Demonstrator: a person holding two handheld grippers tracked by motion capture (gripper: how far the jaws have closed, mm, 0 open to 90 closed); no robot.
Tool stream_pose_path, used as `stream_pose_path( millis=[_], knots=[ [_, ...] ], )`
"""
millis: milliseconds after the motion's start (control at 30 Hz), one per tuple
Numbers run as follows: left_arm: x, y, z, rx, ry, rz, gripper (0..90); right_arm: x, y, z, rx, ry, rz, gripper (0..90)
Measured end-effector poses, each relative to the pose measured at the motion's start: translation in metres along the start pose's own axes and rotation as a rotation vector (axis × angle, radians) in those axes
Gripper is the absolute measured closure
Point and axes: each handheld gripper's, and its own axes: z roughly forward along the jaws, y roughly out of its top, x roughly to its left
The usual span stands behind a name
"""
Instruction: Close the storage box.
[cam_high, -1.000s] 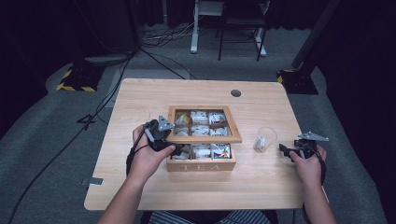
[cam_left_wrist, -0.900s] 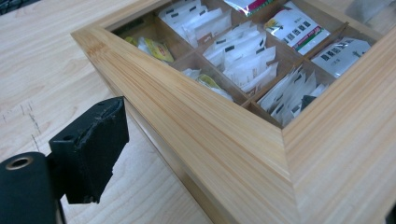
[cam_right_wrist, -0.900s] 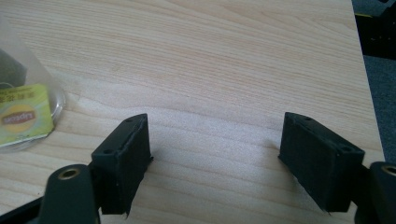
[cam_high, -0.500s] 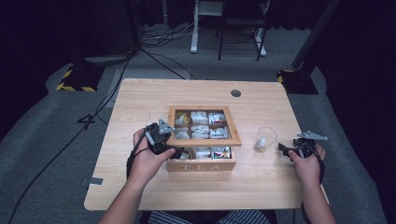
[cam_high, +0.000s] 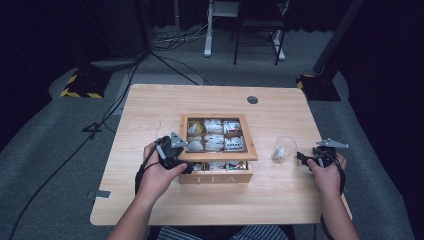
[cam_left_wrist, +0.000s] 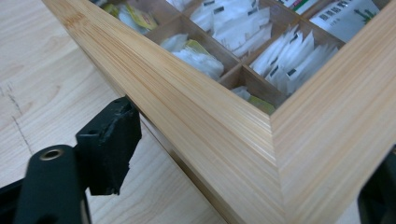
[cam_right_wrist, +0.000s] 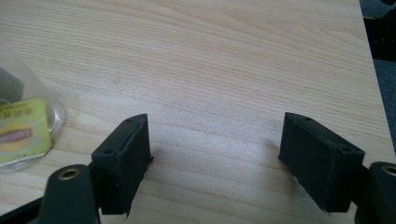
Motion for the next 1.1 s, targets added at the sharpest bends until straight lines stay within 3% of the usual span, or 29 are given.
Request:
stream_pose_path(
  millis=[267,600,1100],
  knots=[
    [-0.0007,-0.0029,0.0026,0.029,-0.022,0.018,24.7,0.0001,0.0004,0.0005,-0.001,0.003,-0.005,24.4],
    [-0.0032,-0.0050,0.0089,0.095,-0.018,0.058,25.8,0.0002,0.0004,0.0004,0.000,0.006,-0.007,24.4],
    [-0.0014,-0.0054,0.0065,0.101,-0.039,0.061,29.9,0.0005,0.0004,0.0003,0.001,0.008,-0.009,24.5]
  ],
)
